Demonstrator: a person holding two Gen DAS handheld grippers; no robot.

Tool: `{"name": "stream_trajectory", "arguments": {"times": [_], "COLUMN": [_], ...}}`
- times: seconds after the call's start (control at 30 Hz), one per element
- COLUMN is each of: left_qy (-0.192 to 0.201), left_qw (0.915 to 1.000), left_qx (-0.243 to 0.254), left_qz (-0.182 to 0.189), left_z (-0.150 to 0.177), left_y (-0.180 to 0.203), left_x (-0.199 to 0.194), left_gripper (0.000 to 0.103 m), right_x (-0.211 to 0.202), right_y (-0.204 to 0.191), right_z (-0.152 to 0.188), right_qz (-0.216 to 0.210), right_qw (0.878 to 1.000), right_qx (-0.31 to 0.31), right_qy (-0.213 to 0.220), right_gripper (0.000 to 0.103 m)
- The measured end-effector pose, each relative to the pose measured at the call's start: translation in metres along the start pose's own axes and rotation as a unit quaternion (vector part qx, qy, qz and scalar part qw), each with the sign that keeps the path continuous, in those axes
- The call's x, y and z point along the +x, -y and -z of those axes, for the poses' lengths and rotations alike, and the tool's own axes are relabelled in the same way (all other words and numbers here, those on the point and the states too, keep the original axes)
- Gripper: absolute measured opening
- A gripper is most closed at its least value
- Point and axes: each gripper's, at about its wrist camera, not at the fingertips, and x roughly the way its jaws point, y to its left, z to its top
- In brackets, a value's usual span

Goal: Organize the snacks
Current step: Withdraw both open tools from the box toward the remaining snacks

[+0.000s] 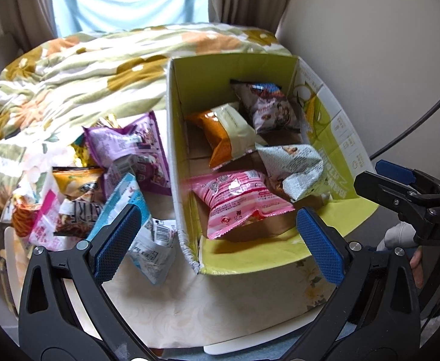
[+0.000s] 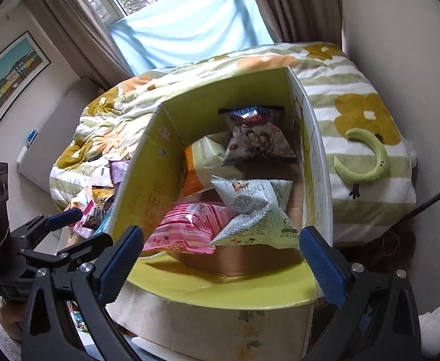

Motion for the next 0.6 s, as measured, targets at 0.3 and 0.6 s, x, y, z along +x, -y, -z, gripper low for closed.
{"name": "stream_trajectory", "arguments": {"times": [0.3, 0.6], "left_qy": [0.046, 0.073], "left_qw": [0.9975, 0.9902], "left_qx": [-0.037, -0.101], "left_qz": [-0.04, -0.063], "left_z": [0.018, 0.058], "left_y": [-0.021, -0.092], "left_x": [-0.058, -0.103], "left_gripper": [0.102, 0.102], "right_x": [-0.031, -0.048], "right_y": [-0.032, -0.094], "right_z": [-0.008, -0.002], "right_qz": [-0.023, -0.054], "right_qw": [0.998, 0.992], "right_qx": [-0.04, -0.08], "right_qy": [0.035, 0.078], "right_gripper": [0.103, 0.103]}}
